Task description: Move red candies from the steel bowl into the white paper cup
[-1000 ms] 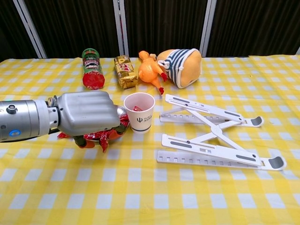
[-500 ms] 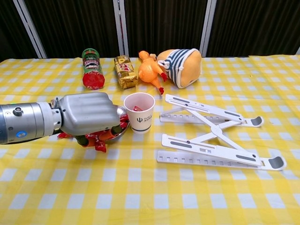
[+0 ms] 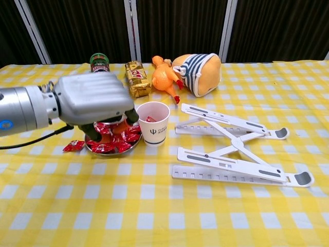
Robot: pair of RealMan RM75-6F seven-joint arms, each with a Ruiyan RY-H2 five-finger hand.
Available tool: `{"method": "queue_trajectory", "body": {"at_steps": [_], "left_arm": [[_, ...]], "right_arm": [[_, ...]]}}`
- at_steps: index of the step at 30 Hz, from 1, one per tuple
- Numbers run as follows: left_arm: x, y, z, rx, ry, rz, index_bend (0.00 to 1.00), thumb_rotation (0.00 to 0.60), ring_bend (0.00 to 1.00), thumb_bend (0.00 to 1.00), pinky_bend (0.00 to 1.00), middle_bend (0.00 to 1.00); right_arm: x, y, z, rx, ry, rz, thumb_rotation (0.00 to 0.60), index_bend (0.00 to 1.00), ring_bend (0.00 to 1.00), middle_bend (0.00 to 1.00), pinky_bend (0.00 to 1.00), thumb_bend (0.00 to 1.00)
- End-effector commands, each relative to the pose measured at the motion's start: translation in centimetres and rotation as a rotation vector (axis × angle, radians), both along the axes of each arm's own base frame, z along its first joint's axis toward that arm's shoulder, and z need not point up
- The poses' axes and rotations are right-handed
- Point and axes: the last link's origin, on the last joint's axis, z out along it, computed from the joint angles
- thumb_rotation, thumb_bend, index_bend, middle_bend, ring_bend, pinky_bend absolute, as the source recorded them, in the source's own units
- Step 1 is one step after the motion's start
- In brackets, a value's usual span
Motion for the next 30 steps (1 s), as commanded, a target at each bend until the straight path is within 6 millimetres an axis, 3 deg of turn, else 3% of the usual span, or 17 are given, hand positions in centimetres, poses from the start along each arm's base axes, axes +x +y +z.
{"method": "queue_trajectory", "body": {"at_steps": [1, 7, 20, 26, 30], "left_arm": [[1.7, 1.0, 2.2, 0.038, -0.084, 0.023, 0.61, 0.600, 0.94, 0.38, 0.96, 0.92], [3.5, 2.7, 2.8, 0.060, -0.115, 0.068, 0.59, 0.600, 0.94, 0.37, 0.96, 0.92], [5.5, 4.7, -1.5, 0.048, -0.060, 0.131, 0.58, 0.600, 0.94, 0.37, 0.96, 0.91], [6.2, 5.0, -2.4, 0.055, -0.062, 0.127, 0.57, 0.600, 0.94, 0.36, 0.96, 0.91], [6.2, 5.1, -2.7, 0.051, -0.053, 0.135, 0.52, 0.600, 0.94, 0.31, 0.96, 0.90]], "right_arm": [[0.0, 0.0, -0.1, 0.002, 0.001, 0.001, 0.600, 0.00, 0.00, 0.00, 0.00, 0.41], [0.1, -0.1, -0.2, 0.005, 0.001, 0.001, 0.600, 0.00, 0.00, 0.00, 0.00, 0.41], [0.1, -0.2, -0.1, 0.006, -0.012, -0.001, 0.600, 0.00, 0.00, 0.00, 0.00, 0.41], [0.1, -0.2, 0.0, 0.008, -0.015, 0.000, 0.600, 0.00, 0.00, 0.00, 0.00, 0.41], [0.1, -0.2, 0.0, 0.008, -0.016, 0.001, 0.600, 0.00, 0.00, 0.00, 0.00, 0.41]]}}
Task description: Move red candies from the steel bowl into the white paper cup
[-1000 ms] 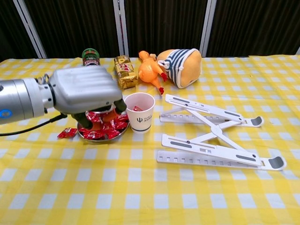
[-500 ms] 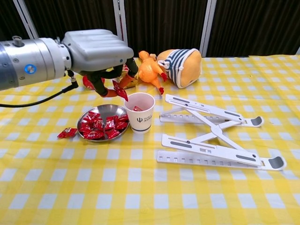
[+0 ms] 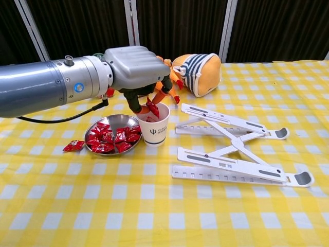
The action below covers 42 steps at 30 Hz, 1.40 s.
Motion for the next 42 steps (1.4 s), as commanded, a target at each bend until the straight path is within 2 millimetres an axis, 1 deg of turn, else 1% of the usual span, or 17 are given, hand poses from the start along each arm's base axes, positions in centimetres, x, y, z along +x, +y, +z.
{"method": "queue_trajectory", "body": {"at_steps": [1, 6, 9, 12, 15, 17, 20, 21, 23, 25, 28, 31, 36, 42], "left_arm": [[0.0, 0.0, -0.3, -0.004, 0.008, 0.005, 0.50, 0.600, 0.94, 0.29, 0.96, 0.90], [-0.1, -0.1, -0.2, -0.002, 0.009, 0.005, 0.46, 0.600, 0.94, 0.27, 0.96, 0.90], [-0.2, -0.1, 0.3, 0.012, -0.013, 0.015, 0.45, 0.600, 0.93, 0.26, 0.96, 0.89], [-0.4, 0.0, 1.4, 0.040, -0.055, 0.040, 0.41, 0.600, 0.93, 0.24, 0.96, 0.88], [-1.1, -0.3, 2.8, 0.066, -0.133, 0.109, 0.39, 0.600, 0.92, 0.22, 0.96, 0.88], [-2.1, -0.6, 3.9, 0.092, -0.189, 0.179, 0.38, 0.600, 0.93, 0.21, 0.96, 0.89], [-4.7, -1.9, 5.3, 0.143, -0.239, 0.330, 0.40, 0.600, 0.95, 0.21, 0.97, 0.92], [-5.2, -2.3, 5.5, 0.146, -0.238, 0.361, 0.40, 0.600, 0.95, 0.21, 0.97, 0.92], [-6.9, -3.1, 5.8, 0.155, -0.222, 0.451, 0.40, 0.600, 0.96, 0.21, 0.97, 0.93], [-8.4, -3.7, 6.1, 0.175, -0.195, 0.504, 0.40, 0.600, 0.96, 0.21, 0.98, 0.94], [-10.2, -4.1, 6.1, 0.203, -0.160, 0.553, 0.40, 0.600, 0.96, 0.21, 0.98, 0.94], [-11.8, -4.4, 5.7, 0.200, -0.148, 0.617, 0.39, 0.600, 0.96, 0.21, 0.98, 0.94], [-13.2, -4.5, 4.8, 0.197, -0.120, 0.662, 0.40, 0.600, 0.96, 0.21, 0.98, 0.94], [-13.8, -4.1, 3.4, 0.191, -0.112, 0.686, 0.41, 0.600, 0.96, 0.26, 0.98, 0.94]], "right_arm": [[0.0, 0.0, 0.0, 0.000, 0.000, -0.001, 0.600, 0.00, 0.00, 0.00, 0.00, 0.41], [0.0, 0.0, 0.0, -0.002, 0.001, -0.002, 0.600, 0.00, 0.00, 0.00, 0.00, 0.41], [0.0, 0.1, 0.0, -0.003, 0.002, -0.002, 0.600, 0.00, 0.00, 0.00, 0.00, 0.41], [-0.1, 0.1, 0.1, -0.005, 0.003, -0.002, 0.600, 0.00, 0.00, 0.00, 0.00, 0.41], [-0.1, 0.1, 0.1, -0.008, 0.001, -0.002, 0.600, 0.00, 0.00, 0.00, 0.00, 0.41], [-0.1, 0.1, 0.2, -0.009, 0.000, -0.002, 0.600, 0.00, 0.00, 0.00, 0.00, 0.41], [-0.1, 0.1, 0.1, -0.007, 0.002, -0.002, 0.600, 0.00, 0.00, 0.00, 0.00, 0.41], [0.0, 0.1, 0.1, -0.006, 0.003, -0.002, 0.600, 0.00, 0.00, 0.00, 0.00, 0.41], [0.0, 0.1, 0.0, -0.004, 0.006, -0.001, 0.600, 0.00, 0.00, 0.00, 0.00, 0.41], [0.0, 0.1, -0.1, -0.002, 0.009, -0.002, 0.600, 0.00, 0.00, 0.00, 0.00, 0.41], [0.0, 0.1, -0.1, -0.003, 0.012, -0.003, 0.600, 0.00, 0.00, 0.00, 0.00, 0.41], [0.0, 0.1, -0.2, -0.002, 0.013, -0.002, 0.600, 0.00, 0.00, 0.00, 0.00, 0.41], [0.0, 0.1, -0.2, -0.003, 0.013, -0.005, 0.600, 0.00, 0.00, 0.00, 0.00, 0.41], [0.0, 0.1, -0.1, -0.003, 0.010, -0.003, 0.600, 0.00, 0.00, 0.00, 0.00, 0.41]]}}
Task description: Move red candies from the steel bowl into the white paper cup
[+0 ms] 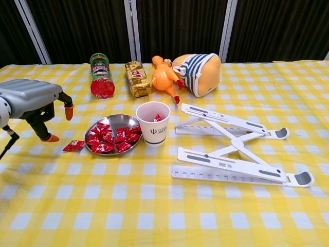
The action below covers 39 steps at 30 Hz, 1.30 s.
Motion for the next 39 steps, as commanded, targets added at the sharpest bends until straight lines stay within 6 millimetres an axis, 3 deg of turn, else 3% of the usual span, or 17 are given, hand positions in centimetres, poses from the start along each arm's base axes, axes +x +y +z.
{"method": "queue_trajectory", "body": {"at_steps": [1, 14, 26, 31, 39], "left_arm": [[-0.2, 0.1, -1.0, -0.017, -0.003, 0.018, 0.41, 0.600, 0.96, 0.26, 0.98, 0.94], [-0.4, 0.5, -3.6, -0.037, 0.023, 0.053, 0.43, 0.600, 0.96, 0.29, 0.98, 0.94], [-0.3, 0.4, -4.7, -0.040, 0.016, 0.039, 0.57, 0.600, 0.97, 0.41, 0.99, 0.95], [0.0, 0.3, -3.5, -0.016, -0.010, 0.021, 0.57, 0.600, 0.97, 0.41, 0.99, 0.95], [2.8, 0.3, 2.1, 0.044, -0.080, -0.074, 0.57, 0.600, 0.97, 0.41, 0.99, 0.95]], "right_arm": [[0.0, 0.0, 0.0, 0.000, 0.000, 0.000, 0.600, 0.00, 0.00, 0.00, 0.00, 0.41], [0.0, 0.0, 0.0, 0.001, -0.005, 0.000, 0.600, 0.00, 0.00, 0.00, 0.00, 0.41], [0.0, 0.1, 0.1, -0.001, -0.002, 0.002, 0.600, 0.00, 0.00, 0.00, 0.00, 0.41], [0.0, 0.2, 0.1, -0.003, -0.003, 0.003, 0.600, 0.00, 0.00, 0.00, 0.00, 0.41], [0.1, 0.1, 0.0, 0.002, -0.001, 0.005, 0.600, 0.00, 0.00, 0.00, 0.00, 0.41]]}}
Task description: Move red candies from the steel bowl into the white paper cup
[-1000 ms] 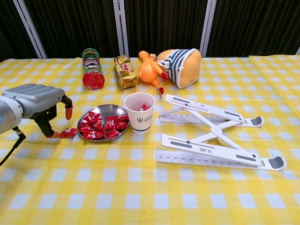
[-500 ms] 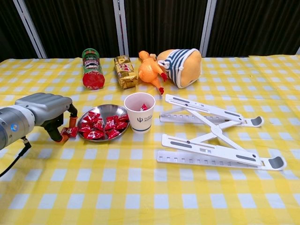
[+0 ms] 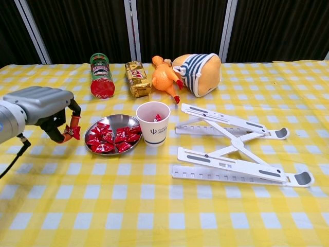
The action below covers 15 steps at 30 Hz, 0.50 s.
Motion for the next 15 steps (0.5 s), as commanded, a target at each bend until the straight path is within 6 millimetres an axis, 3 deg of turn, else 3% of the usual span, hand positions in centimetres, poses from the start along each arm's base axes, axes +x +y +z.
{"method": "queue_trajectory", "body": {"at_steps": [1, 7, 15], "left_arm": [[2.1, 0.3, 3.4, 0.051, -0.055, -0.066, 0.57, 0.600, 0.97, 0.41, 0.99, 0.95], [5.8, 0.8, 4.4, 0.044, -0.118, -0.155, 0.55, 0.600, 0.97, 0.40, 0.99, 0.95], [9.7, 1.7, 1.0, -0.017, -0.071, -0.244, 0.55, 0.600, 0.96, 0.38, 0.99, 0.94]], "right_arm": [[0.0, 0.0, -0.1, 0.003, 0.002, 0.001, 0.600, 0.00, 0.00, 0.00, 0.00, 0.41], [0.0, 0.0, -0.2, 0.006, 0.005, -0.001, 0.600, 0.00, 0.00, 0.00, 0.00, 0.41], [0.0, 0.0, -0.1, 0.008, 0.003, -0.002, 0.600, 0.00, 0.00, 0.00, 0.00, 0.41]]}}
